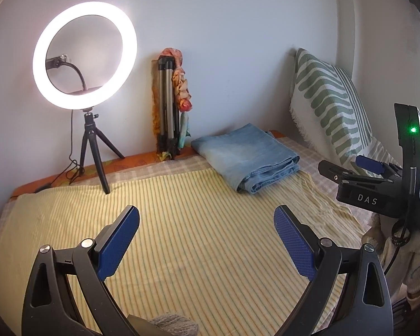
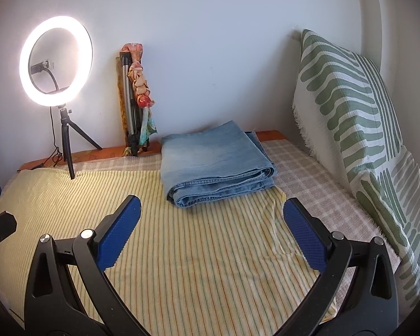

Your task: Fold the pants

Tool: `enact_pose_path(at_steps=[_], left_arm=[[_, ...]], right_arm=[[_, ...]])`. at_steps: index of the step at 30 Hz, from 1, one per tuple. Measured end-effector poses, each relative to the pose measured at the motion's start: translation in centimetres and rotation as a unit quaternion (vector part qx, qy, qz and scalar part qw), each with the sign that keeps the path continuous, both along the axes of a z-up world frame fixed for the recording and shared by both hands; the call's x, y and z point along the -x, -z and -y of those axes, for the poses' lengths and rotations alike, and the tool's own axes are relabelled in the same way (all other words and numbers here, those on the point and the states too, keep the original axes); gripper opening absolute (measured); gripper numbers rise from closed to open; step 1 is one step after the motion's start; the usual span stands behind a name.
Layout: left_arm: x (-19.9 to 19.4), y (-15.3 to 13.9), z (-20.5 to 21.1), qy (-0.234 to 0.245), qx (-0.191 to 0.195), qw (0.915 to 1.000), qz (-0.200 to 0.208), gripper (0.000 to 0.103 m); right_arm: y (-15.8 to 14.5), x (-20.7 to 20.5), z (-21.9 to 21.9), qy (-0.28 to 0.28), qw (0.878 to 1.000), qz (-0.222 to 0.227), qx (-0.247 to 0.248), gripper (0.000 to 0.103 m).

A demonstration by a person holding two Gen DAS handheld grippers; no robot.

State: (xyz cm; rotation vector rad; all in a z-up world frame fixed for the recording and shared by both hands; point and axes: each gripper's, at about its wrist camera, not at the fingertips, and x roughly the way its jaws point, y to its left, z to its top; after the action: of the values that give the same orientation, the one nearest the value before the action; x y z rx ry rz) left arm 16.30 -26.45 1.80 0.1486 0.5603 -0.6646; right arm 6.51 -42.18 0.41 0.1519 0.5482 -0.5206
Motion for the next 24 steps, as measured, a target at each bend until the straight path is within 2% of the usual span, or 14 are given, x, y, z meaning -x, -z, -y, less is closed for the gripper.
enact_pose_path(at_steps=[24], left_arm=[[-0.37,-0.03,0.04,-0.001,0.006,1.0,-0.005,0.097]], right_arm=[[0.46,-0.62,0.47,-0.001,1.0,0.001,-0.012,0.103]])
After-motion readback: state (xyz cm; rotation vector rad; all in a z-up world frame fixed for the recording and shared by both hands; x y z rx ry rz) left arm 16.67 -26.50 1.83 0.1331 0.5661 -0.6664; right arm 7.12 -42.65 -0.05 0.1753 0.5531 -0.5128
